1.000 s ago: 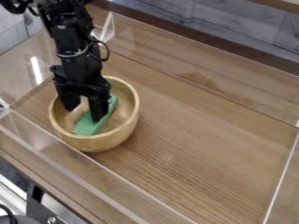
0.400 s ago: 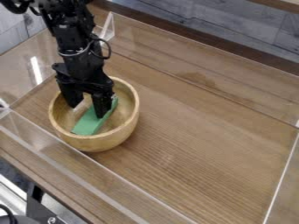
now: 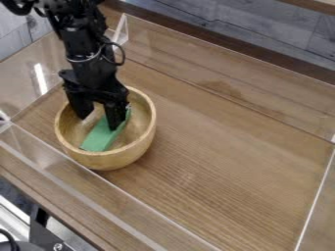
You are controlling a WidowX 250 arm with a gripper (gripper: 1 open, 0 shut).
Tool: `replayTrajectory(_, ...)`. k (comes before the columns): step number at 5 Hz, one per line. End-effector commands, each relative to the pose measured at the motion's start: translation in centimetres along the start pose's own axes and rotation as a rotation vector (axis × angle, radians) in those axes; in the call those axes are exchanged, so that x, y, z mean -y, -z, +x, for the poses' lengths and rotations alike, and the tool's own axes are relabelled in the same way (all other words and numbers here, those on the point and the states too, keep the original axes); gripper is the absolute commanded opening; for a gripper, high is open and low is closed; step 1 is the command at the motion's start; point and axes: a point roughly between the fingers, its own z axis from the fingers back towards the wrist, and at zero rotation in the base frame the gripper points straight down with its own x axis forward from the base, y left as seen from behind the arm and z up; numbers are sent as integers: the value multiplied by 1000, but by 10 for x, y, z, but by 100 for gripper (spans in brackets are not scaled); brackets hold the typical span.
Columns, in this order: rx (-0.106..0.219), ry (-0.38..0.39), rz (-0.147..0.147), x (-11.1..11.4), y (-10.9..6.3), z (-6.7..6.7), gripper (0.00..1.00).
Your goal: Move green stick from inside the wooden bowl to the table next to it
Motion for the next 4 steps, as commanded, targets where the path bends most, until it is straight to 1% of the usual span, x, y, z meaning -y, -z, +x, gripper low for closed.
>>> replayTrajectory(1, -99, -6, -4, 0, 33, -16, 100)
replayTrajectory(2, -110, -11, 1, -1, 29, -18, 100)
replayTrajectory(3, -117, -18, -3, 0, 25, -19, 0)
replayTrajectory(4, -131, -23, -7, 1, 21, -21, 0)
